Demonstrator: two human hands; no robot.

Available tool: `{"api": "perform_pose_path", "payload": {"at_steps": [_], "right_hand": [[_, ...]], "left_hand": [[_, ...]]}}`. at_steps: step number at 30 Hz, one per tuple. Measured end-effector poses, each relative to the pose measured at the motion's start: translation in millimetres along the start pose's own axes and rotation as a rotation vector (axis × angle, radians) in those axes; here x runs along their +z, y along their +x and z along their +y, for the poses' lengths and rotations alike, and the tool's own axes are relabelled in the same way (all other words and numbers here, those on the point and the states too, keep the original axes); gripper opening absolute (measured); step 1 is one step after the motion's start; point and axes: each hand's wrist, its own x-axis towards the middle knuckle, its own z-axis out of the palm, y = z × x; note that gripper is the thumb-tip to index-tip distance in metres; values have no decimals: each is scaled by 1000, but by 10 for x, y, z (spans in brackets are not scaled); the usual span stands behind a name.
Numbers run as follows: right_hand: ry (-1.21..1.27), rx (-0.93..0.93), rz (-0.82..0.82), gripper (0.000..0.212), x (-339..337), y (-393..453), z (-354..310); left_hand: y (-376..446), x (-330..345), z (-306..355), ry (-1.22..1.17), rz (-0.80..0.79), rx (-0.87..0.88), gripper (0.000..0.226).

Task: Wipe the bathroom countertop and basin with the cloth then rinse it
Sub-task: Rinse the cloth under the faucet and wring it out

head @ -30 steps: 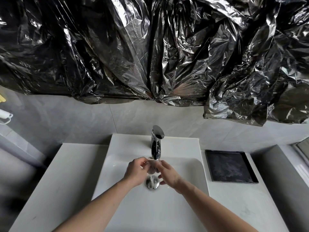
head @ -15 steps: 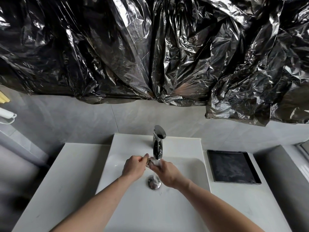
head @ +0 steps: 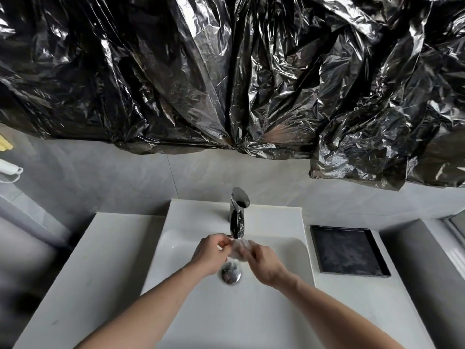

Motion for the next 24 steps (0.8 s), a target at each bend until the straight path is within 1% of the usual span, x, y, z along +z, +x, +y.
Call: {"api": "perform_pose_path", "payload": {"at_steps": [3,5,9,11,13,15,17,19,20,22,24], "right_hand": [[101,83,33,31,2,-91,182],[140,128,51,29,-17,-134,270],[126,159,120,25,-89,-177,359],[137,170,150,23,-108,-163,353],[182,172,172,22,-92,-131,292],[259,157,177,25,-51,-95,208],[308,149,176,28,-15,-71,116],[326,141,202,25,-2,-62,18],[351,134,216,24,0,-59,-30],[432,110,210,22,13,-53,-119],[521,86,169,21,34,-51,-173]], "left_hand": [[16,68,113,30,62,-6,20],[22,117,148,-13,75,-25,27],[17,160,108,-275,56,-69,23],[-17,157,75,-434,44,-136,19],[-50,142,35,-543,27,-212,22],[-78,104,-12,-547,40,-261,16],[-101,40,-72,-535,89,-315,6],[-142,-36,-117,-534,111,-378,9],[-164,-65,-144,-515,97,-406,12],[-196,-84,-203,-428,45,-438,17],[-213,-58,-251,-244,54,-402,18]]}}
